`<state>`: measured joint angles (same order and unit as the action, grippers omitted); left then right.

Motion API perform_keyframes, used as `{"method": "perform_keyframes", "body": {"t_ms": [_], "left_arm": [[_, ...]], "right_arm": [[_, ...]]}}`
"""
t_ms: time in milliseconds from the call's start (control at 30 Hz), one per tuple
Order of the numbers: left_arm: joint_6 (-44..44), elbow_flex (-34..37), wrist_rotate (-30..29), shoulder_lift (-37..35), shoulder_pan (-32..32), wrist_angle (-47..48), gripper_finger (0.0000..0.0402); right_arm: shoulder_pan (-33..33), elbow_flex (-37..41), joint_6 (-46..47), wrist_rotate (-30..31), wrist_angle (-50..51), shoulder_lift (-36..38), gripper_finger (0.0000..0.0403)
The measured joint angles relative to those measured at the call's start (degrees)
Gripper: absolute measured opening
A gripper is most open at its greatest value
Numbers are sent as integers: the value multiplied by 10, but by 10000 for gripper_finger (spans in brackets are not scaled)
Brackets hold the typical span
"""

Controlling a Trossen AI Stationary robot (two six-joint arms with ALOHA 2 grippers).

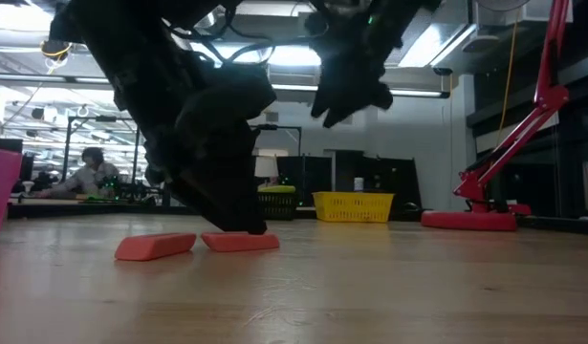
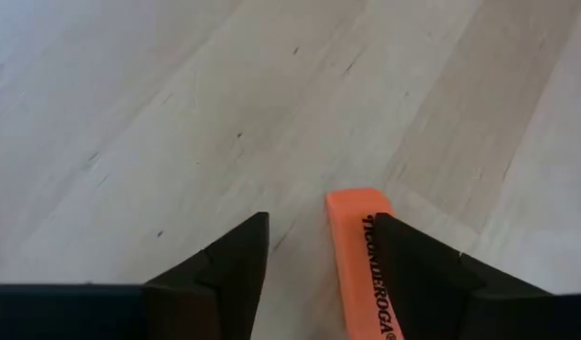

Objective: Pick & Place School Supplies
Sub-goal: Put the orange eraser into the yellow bin

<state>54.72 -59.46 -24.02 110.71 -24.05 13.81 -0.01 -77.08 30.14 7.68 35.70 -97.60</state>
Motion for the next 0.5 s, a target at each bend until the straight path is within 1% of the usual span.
{"method": "perform_keyframes", "body": {"t_ms": [200,300,400,500], "left_arm": [[-28,1,-18,-19,-7,-5,193],[-52,4,-9,-39,-9,6,194],[-62,3,-5,-56,-11,-3,195],[-76,3,-20,-66,-18,-24,196]], "right_arm": [[35,0,33,48,-4,55,162],[45,0,44,64,-7,84,162],[53,0,46,76,-6,100,162],[62,0,48,80,-5,103,162]]}}
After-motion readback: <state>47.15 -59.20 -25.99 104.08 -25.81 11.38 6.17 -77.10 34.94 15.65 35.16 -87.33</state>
